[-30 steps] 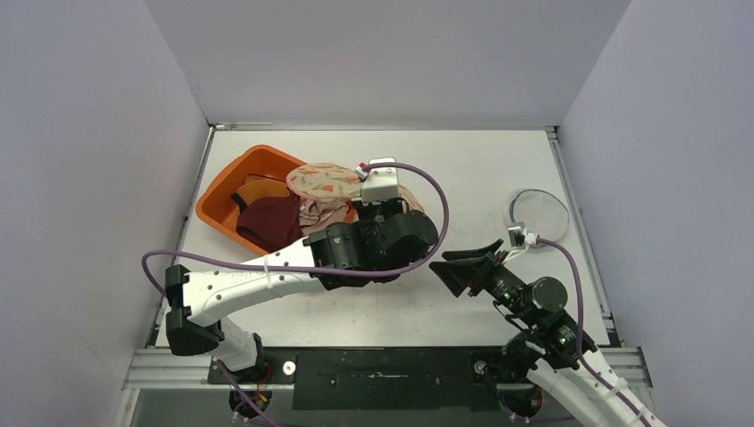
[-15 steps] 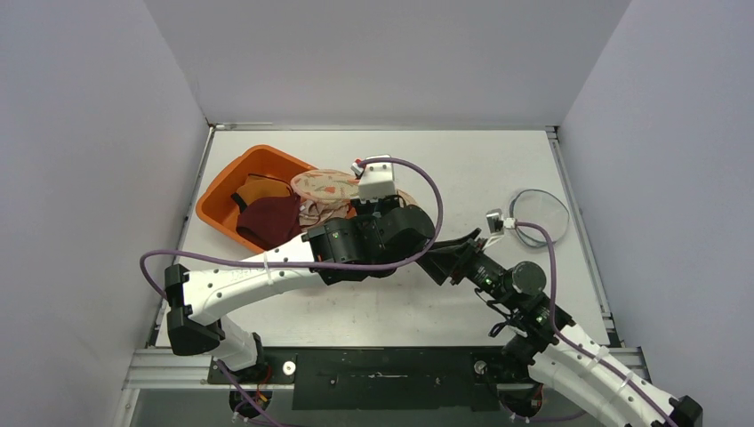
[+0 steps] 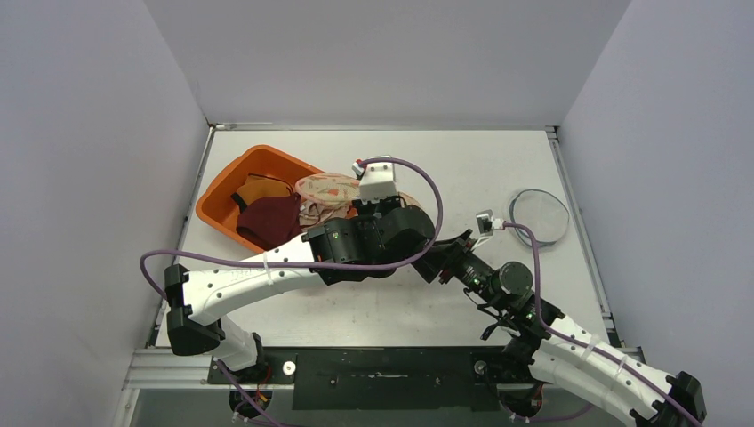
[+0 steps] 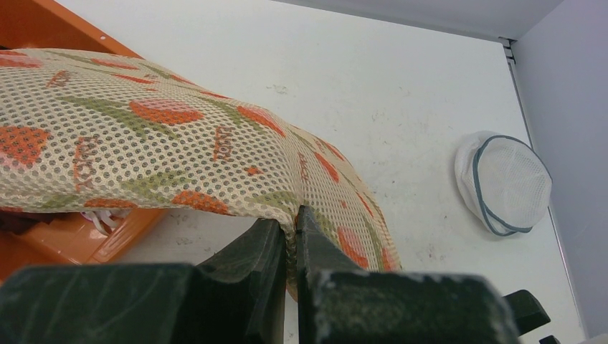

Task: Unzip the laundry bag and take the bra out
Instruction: Unzip the laundry bag at the center of the board.

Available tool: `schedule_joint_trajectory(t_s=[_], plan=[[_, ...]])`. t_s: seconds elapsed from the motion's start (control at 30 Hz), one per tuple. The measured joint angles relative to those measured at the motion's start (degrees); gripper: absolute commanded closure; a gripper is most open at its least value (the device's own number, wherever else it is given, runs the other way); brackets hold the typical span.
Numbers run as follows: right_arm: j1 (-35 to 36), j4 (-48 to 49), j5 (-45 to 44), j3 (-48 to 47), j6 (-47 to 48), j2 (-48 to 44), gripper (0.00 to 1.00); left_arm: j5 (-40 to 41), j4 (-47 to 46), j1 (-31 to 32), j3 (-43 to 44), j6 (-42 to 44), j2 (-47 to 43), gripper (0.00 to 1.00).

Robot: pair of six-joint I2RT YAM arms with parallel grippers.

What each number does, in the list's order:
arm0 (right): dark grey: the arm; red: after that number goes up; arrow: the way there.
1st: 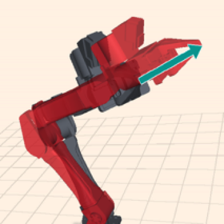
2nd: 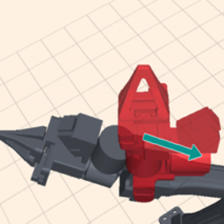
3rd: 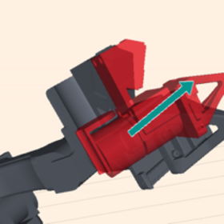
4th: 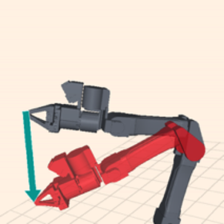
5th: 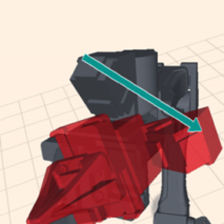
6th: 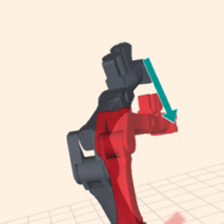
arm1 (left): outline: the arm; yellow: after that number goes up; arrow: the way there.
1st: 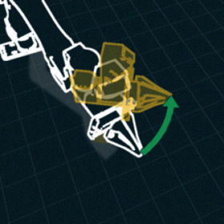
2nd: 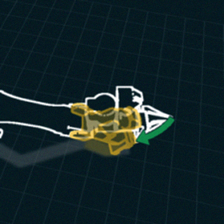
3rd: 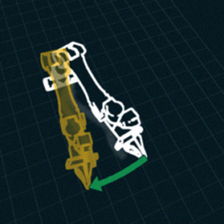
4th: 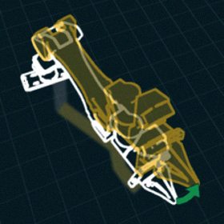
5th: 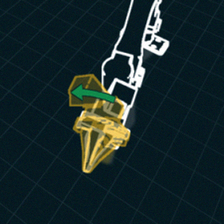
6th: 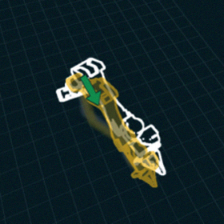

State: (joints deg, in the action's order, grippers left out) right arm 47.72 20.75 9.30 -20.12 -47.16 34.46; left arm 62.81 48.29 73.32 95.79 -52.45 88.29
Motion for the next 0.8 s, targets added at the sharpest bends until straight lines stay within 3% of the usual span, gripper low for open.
schedule_joint_trajectory(t_s=[0.2,0.53,0.8], plan=[[0.4,2.3,-3.1,0.0,0.1,0.4,0.42,-0.1,0.0,0.0,0.0,-0.2,-0.3,1.0],[1.1,4.2,-5.4,0.0,0.1,2.4,0.54,-0.2,0.0,0.0,0.0,-0.5,-1.2,1.0],[1.1,6.3,-6.1,0.5,-0.3,2.3,0.58,-0.2,-0.1,0.0,0.0,-0.5,-1.5,1.0]])
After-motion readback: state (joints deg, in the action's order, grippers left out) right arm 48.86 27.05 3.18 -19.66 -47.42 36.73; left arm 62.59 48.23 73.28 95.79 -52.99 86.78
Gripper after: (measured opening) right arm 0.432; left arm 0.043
